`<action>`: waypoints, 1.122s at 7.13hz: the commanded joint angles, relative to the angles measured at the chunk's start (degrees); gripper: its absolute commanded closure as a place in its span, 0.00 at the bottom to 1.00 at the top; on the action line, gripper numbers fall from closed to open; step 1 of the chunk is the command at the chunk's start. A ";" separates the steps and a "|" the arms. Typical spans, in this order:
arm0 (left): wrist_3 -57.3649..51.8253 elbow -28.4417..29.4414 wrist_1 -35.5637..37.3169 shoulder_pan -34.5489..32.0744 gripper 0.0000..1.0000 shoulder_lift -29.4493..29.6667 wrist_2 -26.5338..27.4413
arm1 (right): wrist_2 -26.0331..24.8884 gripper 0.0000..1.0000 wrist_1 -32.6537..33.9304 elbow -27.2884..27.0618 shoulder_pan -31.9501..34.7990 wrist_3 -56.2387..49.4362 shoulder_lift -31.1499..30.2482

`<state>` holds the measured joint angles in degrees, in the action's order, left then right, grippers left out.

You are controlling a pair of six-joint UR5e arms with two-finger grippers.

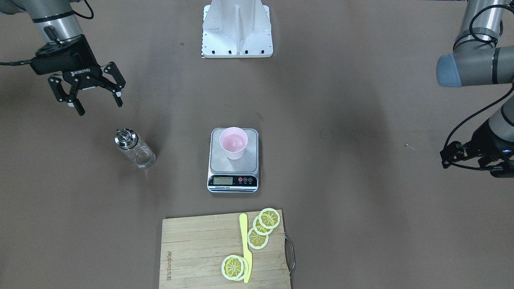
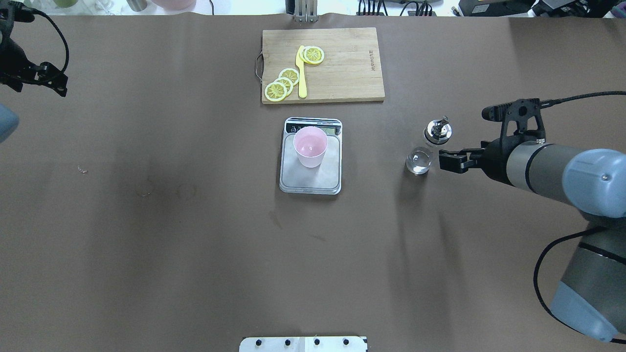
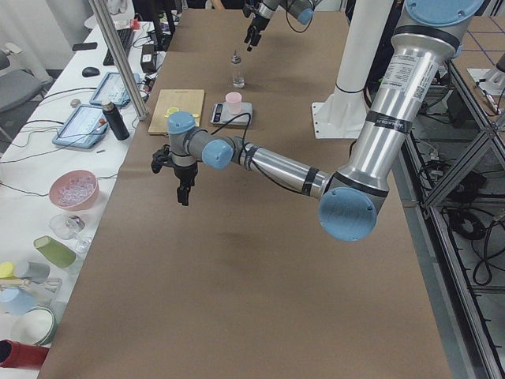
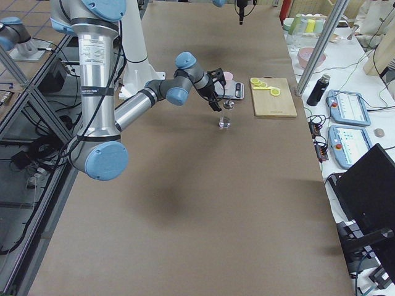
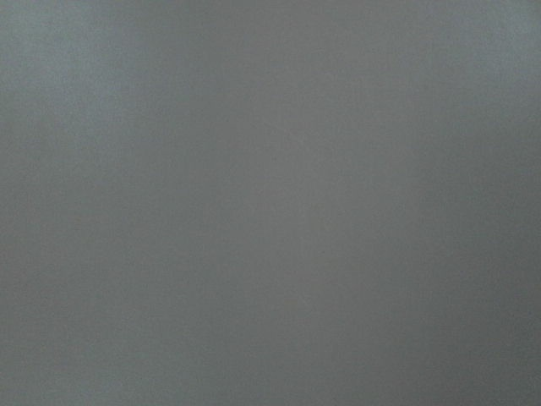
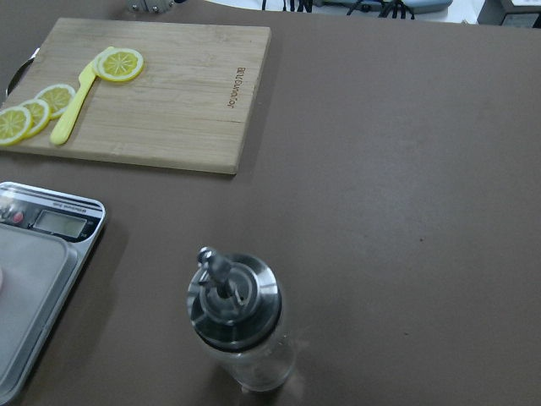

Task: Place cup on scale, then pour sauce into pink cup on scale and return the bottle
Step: 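Open the right gripper and withdraw it from the bottle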

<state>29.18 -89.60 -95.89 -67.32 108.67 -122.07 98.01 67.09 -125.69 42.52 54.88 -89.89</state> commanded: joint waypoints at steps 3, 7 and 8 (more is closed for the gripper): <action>0.00 -0.31 0.00 0.00 0.02 -0.04 -0.01 | 24.39 0.00 14.35 0.16 24.15 -16.74 3.83; -0.35 -1.98 0.00 -2.10 0.02 -0.04 -0.62 | 42.94 0.00 16.50 21.84 43.94 -39.65 4.03; -0.44 -2.59 -0.09 -2.11 0.02 -0.21 -0.54 | 41.57 0.00 16.50 23.02 44.66 -39.24 0.11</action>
<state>28.83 -91.47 -95.91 -68.93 108.59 -122.49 138.88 83.53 -106.44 84.77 17.46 -86.40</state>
